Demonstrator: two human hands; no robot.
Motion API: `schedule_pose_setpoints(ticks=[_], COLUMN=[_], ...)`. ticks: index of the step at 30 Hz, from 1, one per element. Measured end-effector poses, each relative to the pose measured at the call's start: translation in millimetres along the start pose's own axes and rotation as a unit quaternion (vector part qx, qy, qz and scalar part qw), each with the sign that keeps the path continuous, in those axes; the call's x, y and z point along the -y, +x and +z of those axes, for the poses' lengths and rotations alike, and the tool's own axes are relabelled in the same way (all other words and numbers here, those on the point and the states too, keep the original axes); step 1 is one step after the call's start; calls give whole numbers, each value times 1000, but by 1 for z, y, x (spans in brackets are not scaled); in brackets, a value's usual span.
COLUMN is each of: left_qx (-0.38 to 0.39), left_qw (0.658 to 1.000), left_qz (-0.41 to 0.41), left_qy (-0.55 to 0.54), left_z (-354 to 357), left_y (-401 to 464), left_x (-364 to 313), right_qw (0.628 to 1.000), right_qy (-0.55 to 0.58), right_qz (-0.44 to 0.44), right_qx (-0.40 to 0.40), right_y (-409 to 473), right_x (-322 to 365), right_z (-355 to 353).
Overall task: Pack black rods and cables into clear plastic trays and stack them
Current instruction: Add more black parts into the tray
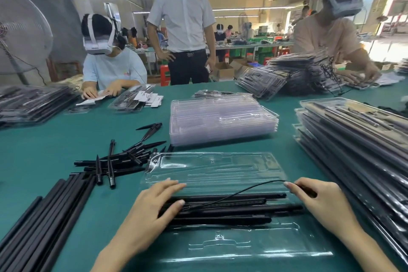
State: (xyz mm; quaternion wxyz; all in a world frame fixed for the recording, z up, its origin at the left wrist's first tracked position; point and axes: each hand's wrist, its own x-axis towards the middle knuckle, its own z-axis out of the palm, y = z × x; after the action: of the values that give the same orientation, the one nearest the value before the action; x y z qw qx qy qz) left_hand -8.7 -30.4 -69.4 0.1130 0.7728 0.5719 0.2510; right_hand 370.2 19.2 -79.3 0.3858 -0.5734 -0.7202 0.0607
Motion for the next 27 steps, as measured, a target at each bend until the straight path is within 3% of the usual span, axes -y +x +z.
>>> schedule_pose_setpoints(ticks=[3, 7, 11, 14, 18, 27], left_qx=[99, 152, 130, 131, 143, 143], left_qw=[986, 981, 981, 989, 989, 987], left_qz=[5, -40, -31, -16, -29, -33], left_qy=[131, 110, 140, 73, 14, 60], left_z=[12, 7, 1, -2, 0, 9], left_y=[-1, 0, 1, 0, 0, 2], left_x=[-2, -3, -1, 1, -1, -10], right_qw=[999, 990, 994, 995, 996, 997], right_qy=[11, 116, 42, -5, 2, 11], right_qz=[-37, -67, -103, -95, -86, -70], right_qx=[-17, -37, -8, 9, 18, 9], right_y=[1, -2, -4, -3, -3, -3], right_x=[6, 12, 12, 9, 7, 14], right_z=[-3, -8, -4, -2, -1, -4])
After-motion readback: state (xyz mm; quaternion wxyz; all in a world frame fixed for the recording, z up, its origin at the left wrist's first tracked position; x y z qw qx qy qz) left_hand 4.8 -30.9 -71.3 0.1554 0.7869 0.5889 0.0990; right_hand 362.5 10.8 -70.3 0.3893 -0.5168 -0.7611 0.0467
